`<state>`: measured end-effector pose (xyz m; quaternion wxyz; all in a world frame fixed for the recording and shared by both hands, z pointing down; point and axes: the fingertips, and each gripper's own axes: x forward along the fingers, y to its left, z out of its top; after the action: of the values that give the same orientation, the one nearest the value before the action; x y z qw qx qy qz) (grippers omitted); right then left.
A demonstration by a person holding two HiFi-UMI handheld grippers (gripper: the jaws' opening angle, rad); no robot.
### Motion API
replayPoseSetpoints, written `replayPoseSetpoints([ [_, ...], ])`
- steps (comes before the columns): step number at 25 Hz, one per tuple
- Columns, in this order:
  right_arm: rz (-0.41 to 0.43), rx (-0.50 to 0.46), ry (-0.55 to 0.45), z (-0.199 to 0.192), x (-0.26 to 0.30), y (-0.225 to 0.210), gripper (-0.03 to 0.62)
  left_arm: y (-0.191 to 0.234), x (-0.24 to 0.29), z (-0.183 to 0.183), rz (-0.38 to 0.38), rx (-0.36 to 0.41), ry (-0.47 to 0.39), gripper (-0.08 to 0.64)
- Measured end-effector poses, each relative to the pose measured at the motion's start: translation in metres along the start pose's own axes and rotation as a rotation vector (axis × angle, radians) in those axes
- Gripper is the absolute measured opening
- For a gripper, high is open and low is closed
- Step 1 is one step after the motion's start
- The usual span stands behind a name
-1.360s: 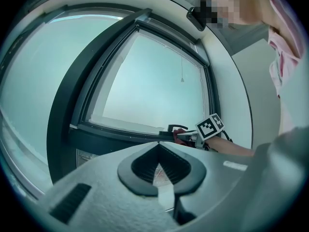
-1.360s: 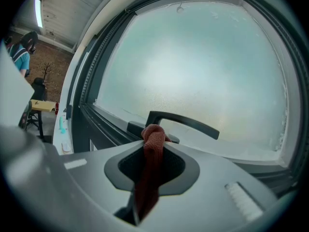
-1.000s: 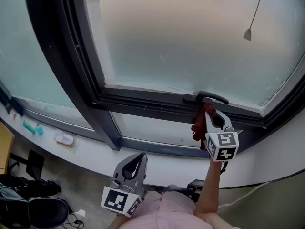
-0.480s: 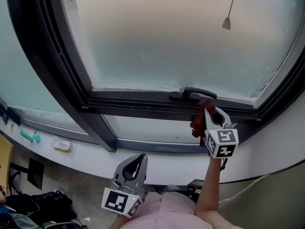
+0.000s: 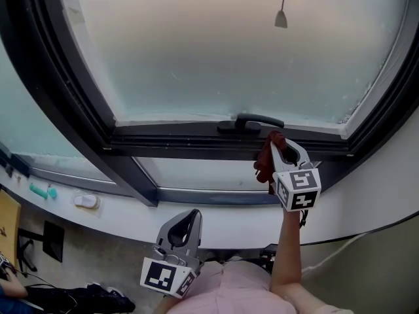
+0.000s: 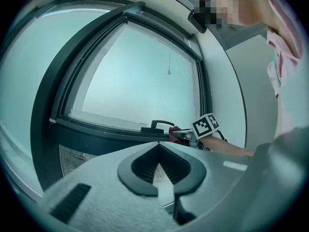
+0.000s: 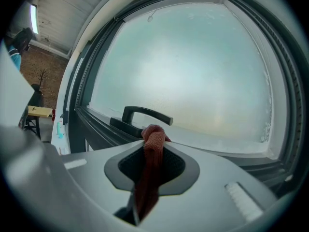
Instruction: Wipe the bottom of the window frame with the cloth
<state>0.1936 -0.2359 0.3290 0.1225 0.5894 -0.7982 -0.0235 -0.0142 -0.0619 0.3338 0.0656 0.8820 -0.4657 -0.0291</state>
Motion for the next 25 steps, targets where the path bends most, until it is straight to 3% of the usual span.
replayPoseSetpoints([
  [18,0.014,-0.004,0.006,-0.005,-0.005,-0.017,0.06,-0.018,0.002,0.002,0.025,0.007,-0.009,0.0],
  [25,0.023,-0.02,0.007,-0.005,-0.006,-0.017,0.06,-0.026,0.012,0.003,-0.005,0.006,-0.018,0.0],
])
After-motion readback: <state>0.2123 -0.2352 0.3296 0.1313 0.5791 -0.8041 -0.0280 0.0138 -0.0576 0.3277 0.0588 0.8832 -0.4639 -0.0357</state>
